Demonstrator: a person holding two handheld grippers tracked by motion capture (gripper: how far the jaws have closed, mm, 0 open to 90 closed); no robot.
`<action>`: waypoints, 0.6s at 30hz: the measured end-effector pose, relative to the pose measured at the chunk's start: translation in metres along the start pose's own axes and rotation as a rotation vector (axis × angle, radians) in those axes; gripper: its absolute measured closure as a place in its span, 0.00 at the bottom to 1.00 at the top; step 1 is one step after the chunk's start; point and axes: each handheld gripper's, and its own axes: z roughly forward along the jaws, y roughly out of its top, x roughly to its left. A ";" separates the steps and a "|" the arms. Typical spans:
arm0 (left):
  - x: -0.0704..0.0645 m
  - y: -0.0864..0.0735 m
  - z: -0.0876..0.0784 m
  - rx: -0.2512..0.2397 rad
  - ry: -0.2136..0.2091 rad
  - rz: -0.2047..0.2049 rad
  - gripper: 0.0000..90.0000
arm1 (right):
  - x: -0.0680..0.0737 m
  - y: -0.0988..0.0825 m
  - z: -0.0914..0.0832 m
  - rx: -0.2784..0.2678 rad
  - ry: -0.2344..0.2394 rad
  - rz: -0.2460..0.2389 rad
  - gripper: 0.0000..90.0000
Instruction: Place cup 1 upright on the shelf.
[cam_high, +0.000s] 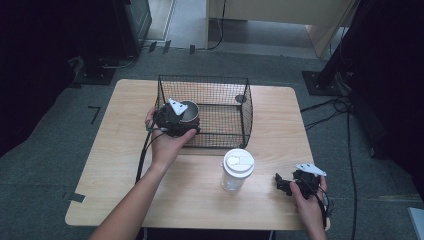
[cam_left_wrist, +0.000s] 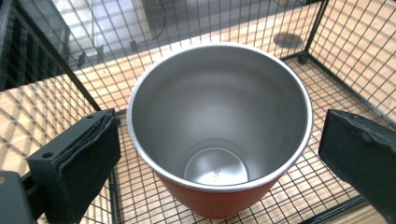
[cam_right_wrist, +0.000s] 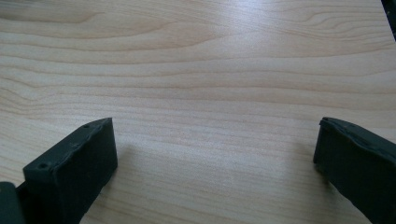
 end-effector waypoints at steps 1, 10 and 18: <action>0.001 0.001 -0.004 -0.009 -0.006 -0.009 0.00 | 0.000 0.000 0.000 0.000 0.000 0.000 0.00; 0.008 0.005 -0.029 -0.061 -0.034 -0.027 0.00 | 0.000 0.000 0.000 0.000 0.000 0.000 0.00; 0.016 -0.004 -0.049 -0.094 -0.043 -0.047 0.00 | 0.000 0.000 0.000 0.000 0.000 0.001 0.00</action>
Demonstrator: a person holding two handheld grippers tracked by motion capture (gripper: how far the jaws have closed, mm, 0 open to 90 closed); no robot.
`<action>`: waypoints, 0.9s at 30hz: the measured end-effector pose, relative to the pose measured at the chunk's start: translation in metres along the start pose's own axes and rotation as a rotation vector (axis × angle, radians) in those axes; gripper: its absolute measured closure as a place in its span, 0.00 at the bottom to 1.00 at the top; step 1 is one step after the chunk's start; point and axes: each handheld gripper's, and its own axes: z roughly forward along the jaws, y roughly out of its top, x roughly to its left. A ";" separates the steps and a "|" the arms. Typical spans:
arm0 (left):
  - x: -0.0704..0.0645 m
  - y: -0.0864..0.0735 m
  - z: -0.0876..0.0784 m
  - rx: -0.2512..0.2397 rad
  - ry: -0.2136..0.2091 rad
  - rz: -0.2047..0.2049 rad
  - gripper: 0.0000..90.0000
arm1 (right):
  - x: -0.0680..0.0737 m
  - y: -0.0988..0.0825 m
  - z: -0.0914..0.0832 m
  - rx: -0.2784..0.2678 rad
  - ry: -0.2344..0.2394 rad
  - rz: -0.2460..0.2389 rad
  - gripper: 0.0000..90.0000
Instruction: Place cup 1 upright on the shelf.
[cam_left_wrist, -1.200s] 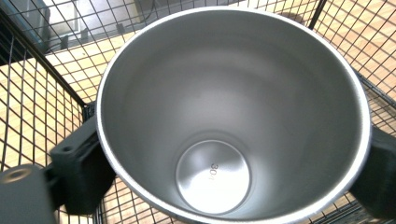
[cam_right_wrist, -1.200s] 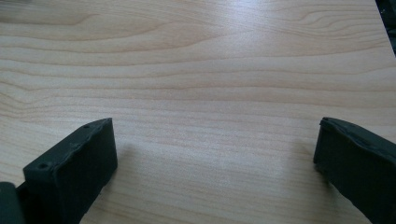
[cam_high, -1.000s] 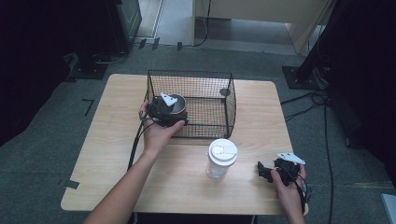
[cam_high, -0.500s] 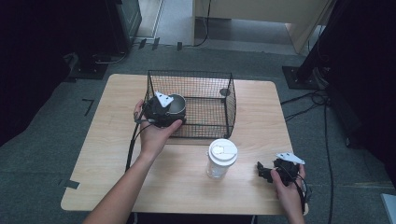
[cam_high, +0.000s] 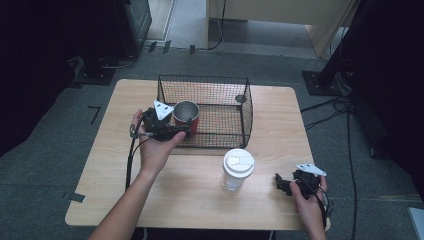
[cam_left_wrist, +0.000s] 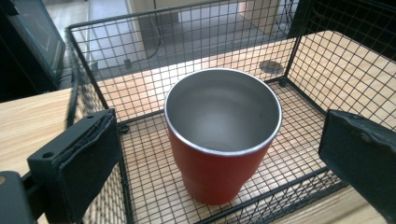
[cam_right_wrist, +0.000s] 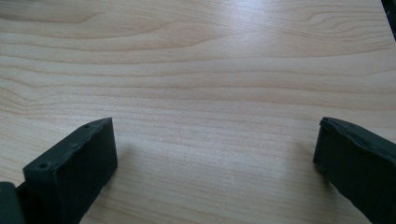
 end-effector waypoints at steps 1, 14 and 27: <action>0.001 -0.001 -0.003 -0.004 -0.004 0.000 0.00 | 0.000 0.000 0.000 -0.001 0.000 -0.001 0.00; 0.019 -0.028 -0.024 0.009 0.019 -0.029 0.00 | 0.000 0.000 0.000 -0.001 0.000 -0.001 0.00; 0.040 -0.062 -0.035 0.047 0.058 -0.045 0.00 | 0.000 0.000 0.000 -0.001 0.000 -0.001 0.00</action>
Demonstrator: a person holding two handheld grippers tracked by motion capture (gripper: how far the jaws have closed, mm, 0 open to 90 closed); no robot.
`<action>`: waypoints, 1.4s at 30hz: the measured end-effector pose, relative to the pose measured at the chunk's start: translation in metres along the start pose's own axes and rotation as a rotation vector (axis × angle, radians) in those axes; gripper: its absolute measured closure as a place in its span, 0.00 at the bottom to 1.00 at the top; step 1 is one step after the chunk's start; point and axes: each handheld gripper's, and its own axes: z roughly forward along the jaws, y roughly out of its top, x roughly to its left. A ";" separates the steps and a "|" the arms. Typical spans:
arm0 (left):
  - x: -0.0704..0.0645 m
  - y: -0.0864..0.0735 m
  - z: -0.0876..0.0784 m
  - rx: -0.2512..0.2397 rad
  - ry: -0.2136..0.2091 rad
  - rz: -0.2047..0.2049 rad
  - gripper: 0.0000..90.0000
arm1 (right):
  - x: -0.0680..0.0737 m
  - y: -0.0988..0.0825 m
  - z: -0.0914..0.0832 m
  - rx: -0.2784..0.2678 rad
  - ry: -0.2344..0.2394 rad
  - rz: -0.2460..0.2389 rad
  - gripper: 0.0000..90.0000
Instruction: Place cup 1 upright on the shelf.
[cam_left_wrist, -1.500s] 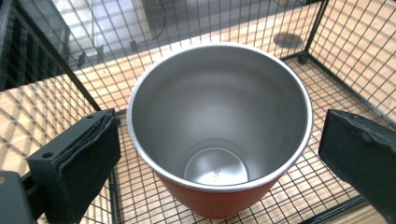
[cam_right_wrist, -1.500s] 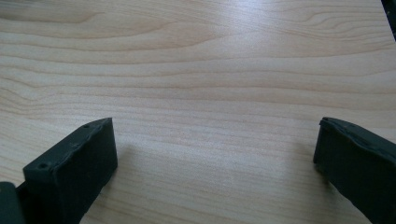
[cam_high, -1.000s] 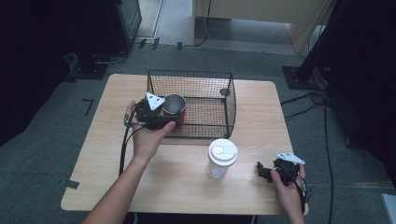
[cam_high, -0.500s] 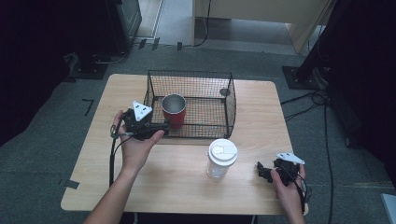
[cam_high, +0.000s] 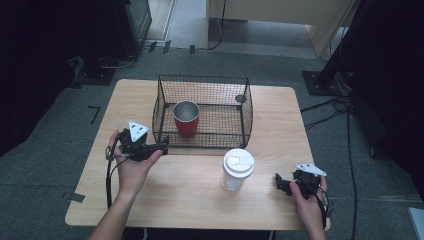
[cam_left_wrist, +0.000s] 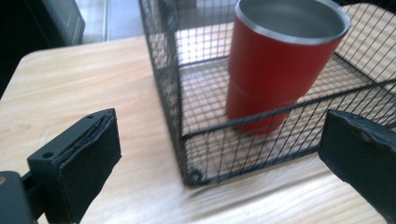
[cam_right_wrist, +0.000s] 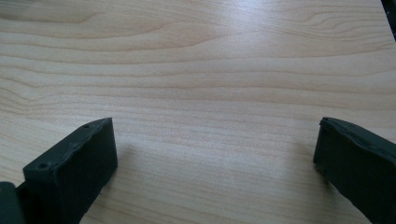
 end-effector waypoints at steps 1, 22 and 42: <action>0.002 -0.003 0.000 0.004 0.002 -0.001 0.00 | 0.000 0.000 0.000 0.000 0.000 -0.001 0.00; 0.038 -0.061 -0.013 0.074 0.028 -0.108 0.00 | 0.000 0.000 0.000 0.000 -0.001 -0.003 0.00; 0.063 -0.106 -0.022 0.146 0.064 -0.164 0.00 | 0.001 -0.003 -0.004 -0.002 0.023 -0.010 0.00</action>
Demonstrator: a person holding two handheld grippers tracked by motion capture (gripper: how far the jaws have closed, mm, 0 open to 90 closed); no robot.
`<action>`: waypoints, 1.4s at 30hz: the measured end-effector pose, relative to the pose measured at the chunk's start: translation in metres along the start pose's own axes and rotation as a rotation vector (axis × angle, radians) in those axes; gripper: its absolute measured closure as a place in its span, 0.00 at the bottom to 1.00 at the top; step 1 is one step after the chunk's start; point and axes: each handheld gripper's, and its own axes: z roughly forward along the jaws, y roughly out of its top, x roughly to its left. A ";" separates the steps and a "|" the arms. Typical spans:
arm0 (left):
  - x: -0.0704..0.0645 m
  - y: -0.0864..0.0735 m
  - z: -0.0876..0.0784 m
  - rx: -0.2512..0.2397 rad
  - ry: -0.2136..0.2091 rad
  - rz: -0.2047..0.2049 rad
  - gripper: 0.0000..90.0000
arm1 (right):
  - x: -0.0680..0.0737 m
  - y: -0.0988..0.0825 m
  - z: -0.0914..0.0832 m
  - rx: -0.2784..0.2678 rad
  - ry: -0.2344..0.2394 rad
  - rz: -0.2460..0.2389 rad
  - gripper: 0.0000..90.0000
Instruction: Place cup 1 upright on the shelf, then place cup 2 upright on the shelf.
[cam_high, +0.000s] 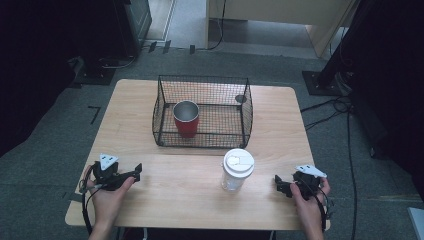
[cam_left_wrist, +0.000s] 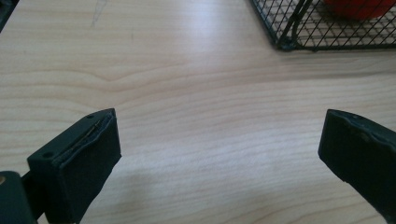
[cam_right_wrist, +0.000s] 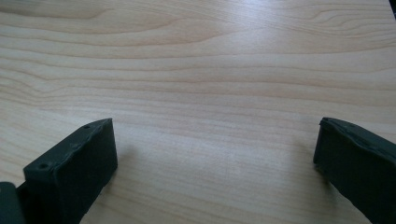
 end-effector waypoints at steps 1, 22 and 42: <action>0.001 -0.002 0.000 0.003 0.004 0.001 0.00 | 0.000 -0.001 -0.001 -0.005 0.006 0.003 0.00; 0.018 -0.017 0.003 0.111 0.035 0.021 0.00 | 0.023 0.011 -0.039 -0.114 0.086 -0.002 0.00; 0.010 -0.017 0.007 0.129 0.054 0.089 0.00 | 0.073 0.041 -0.074 -0.127 0.267 -0.114 0.00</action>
